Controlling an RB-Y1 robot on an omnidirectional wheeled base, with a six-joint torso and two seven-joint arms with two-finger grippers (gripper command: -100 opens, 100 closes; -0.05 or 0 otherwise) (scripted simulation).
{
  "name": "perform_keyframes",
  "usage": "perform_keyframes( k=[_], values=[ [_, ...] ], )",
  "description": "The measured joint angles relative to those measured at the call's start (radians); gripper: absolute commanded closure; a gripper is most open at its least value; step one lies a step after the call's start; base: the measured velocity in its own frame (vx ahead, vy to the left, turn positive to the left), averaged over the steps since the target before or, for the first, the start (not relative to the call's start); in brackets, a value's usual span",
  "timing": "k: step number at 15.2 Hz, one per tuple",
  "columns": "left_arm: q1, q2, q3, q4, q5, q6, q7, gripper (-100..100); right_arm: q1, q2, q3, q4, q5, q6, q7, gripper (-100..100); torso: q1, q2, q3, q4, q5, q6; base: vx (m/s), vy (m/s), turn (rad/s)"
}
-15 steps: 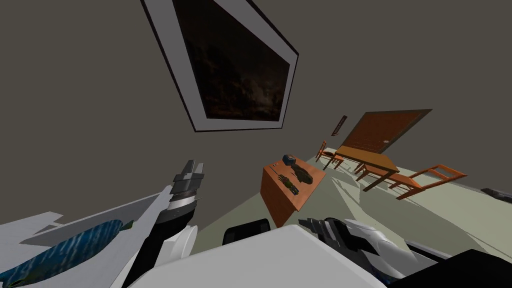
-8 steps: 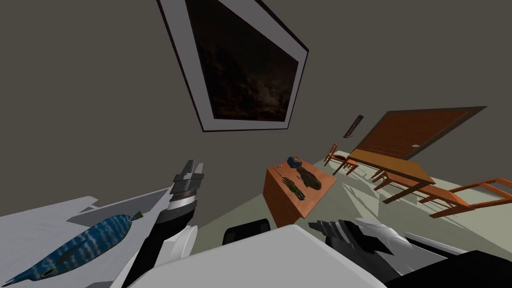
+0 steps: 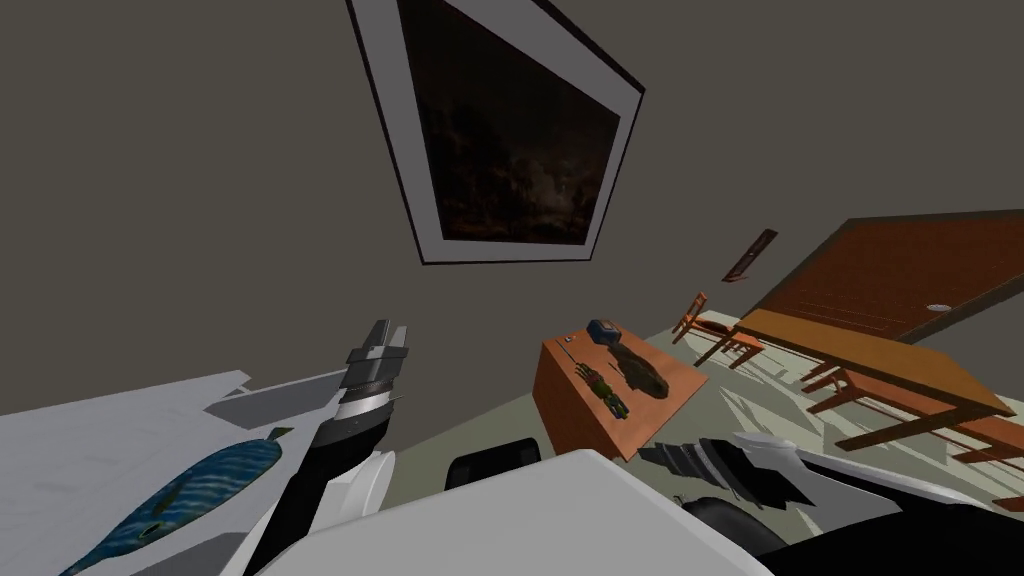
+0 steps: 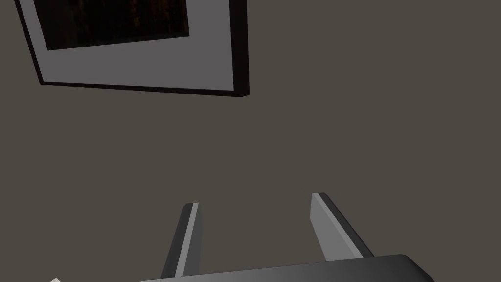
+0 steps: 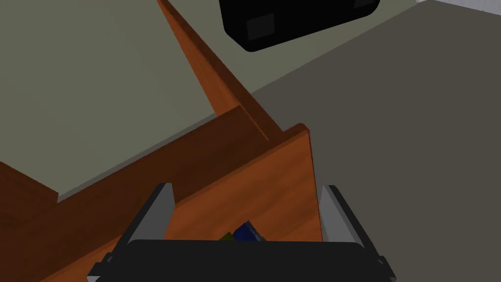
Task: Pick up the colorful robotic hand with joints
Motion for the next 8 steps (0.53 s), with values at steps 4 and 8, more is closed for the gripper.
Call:
perform_keyframes(
  k=[4,8],
  values=[
    [0.000,0.000,0.000,0.000,0.000,0.000,0.000,0,-0.026,-0.010,0.031,0.062,0.007,-0.011,-0.016,-100,0.000,0.000,0.000,0.000,0.000,0.001,0.068,0.007,0.096],
    [0.000,0.000,0.000,0.000,0.000,0.000,0.000,0,-0.053,-0.003,0.052,0.135,0.012,-0.037,-0.018,-100,0.001,0.000,0.000,0.000,0.000,0.000,0.073,0.009,0.188]
  ],
)
